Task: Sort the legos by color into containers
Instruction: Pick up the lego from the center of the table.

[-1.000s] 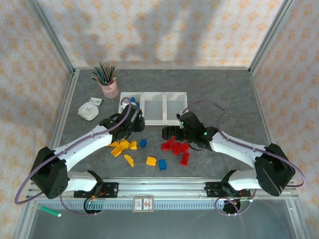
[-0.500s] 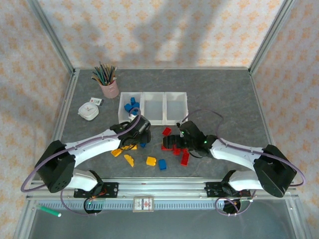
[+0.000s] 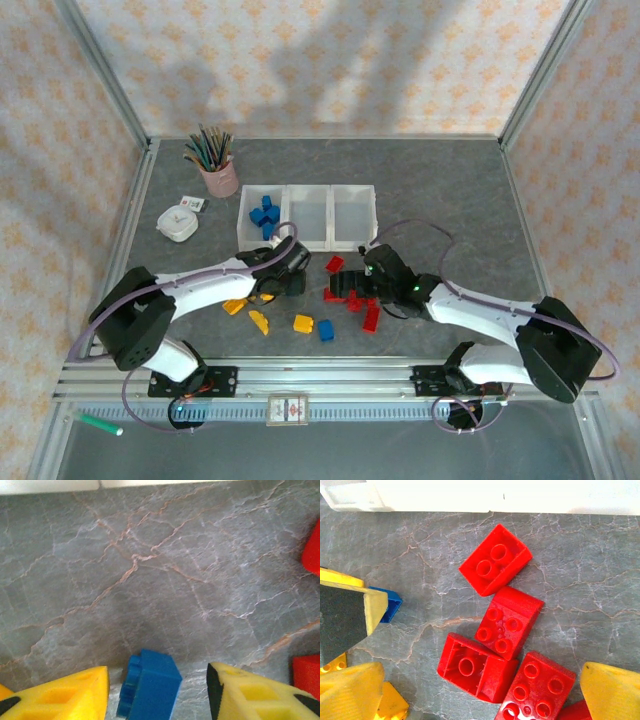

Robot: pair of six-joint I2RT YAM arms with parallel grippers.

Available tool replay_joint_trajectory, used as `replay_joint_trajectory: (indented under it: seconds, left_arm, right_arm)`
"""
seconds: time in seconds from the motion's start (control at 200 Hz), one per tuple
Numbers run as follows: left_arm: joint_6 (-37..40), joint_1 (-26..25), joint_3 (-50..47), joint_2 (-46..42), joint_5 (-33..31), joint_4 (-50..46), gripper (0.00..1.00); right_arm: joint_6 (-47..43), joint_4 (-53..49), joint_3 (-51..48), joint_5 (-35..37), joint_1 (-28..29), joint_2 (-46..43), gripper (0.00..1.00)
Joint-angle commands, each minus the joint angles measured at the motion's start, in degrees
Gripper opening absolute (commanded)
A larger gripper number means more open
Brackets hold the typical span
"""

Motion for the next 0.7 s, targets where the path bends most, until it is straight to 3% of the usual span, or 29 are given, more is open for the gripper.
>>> replay_joint_trajectory:
  seconds: [0.0, 0.52, 0.696]
  left_arm:
    - [1.53, -0.63, 0.77, 2.1, 0.06, -0.07, 0.5]
    - [1.63, -0.91, 0.56, 1.02, -2.68, -1.17, 0.24]
    - [1.02, -0.86, 1.78, -2.24, -5.26, -2.42, 0.24]
  right_arm:
    - [0.21, -0.04, 0.11, 2.19, 0.27, -0.77, 1.0]
    - [-0.61, -1.57, 1.66, 3.28, 0.27, -1.2, 1.0]
    - [-1.36, -3.2, 4.71, 3.29, 0.27, -1.4, 1.0]
